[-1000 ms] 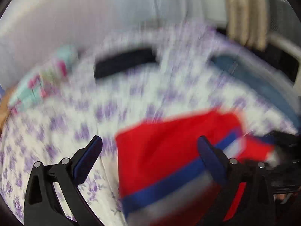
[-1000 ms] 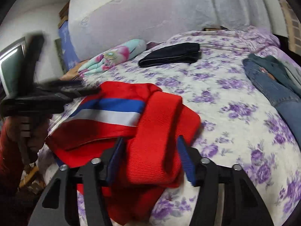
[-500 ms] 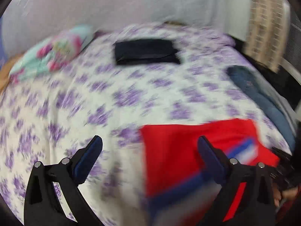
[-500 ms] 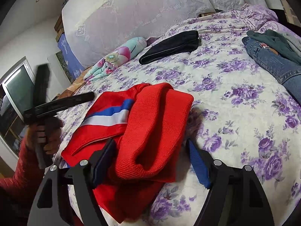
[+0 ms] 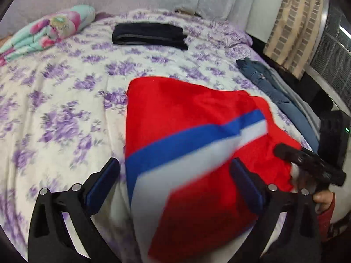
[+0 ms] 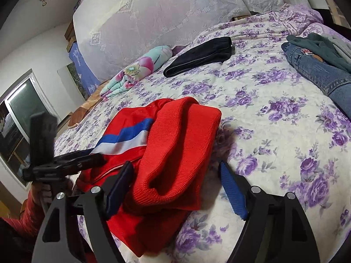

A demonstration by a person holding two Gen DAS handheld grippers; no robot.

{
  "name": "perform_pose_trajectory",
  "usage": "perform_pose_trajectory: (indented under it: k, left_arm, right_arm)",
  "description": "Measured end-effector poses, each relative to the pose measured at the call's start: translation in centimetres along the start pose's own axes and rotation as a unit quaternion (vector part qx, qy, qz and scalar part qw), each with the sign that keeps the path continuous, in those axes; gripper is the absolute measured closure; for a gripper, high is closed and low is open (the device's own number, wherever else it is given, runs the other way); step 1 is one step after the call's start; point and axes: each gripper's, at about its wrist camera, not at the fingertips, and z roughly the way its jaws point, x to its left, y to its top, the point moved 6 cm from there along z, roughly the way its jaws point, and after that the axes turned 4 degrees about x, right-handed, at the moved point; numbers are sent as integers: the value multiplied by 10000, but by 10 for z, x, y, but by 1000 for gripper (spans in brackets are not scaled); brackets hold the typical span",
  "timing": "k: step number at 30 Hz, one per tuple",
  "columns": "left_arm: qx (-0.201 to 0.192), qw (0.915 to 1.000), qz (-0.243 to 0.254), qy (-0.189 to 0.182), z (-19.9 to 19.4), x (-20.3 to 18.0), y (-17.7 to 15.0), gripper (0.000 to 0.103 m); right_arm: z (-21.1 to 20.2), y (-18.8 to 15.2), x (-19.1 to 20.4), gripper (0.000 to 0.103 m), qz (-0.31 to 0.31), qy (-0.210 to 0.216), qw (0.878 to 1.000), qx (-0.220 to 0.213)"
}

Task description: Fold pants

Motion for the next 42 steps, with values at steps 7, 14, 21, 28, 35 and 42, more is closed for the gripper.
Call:
perform_pose_trajectory:
  k: [7,14,21,28,35,42]
  left_arm:
    - [-85,9984,551,-55,1,-5,-35,4]
    - [-418,9980,-28,-477,-5,8,-37,4]
    - [-520,9959,-56,-743,-8,11,-43,5]
    - [-615,9966,-84,-545,-6,11,-42,4]
    - [-878,9950,-400,-253,-12,10,-47,4]
    - [-1359,9889,-572,209,-23,5,-57,5]
  right_arm:
    - [-1,0,-1,20,15,54,10000,-10]
    - [-5,-2,-1,14,114,70,9999,-12]
    - [-37,-11,-8,11,216,-430,9980,-419]
    - [-72,22,47,52,-239,456,9910,-1238]
    - [2,-5,36,80,53,280,9989,-377]
    - [-20,-2,37,50,378,442,9956,-734]
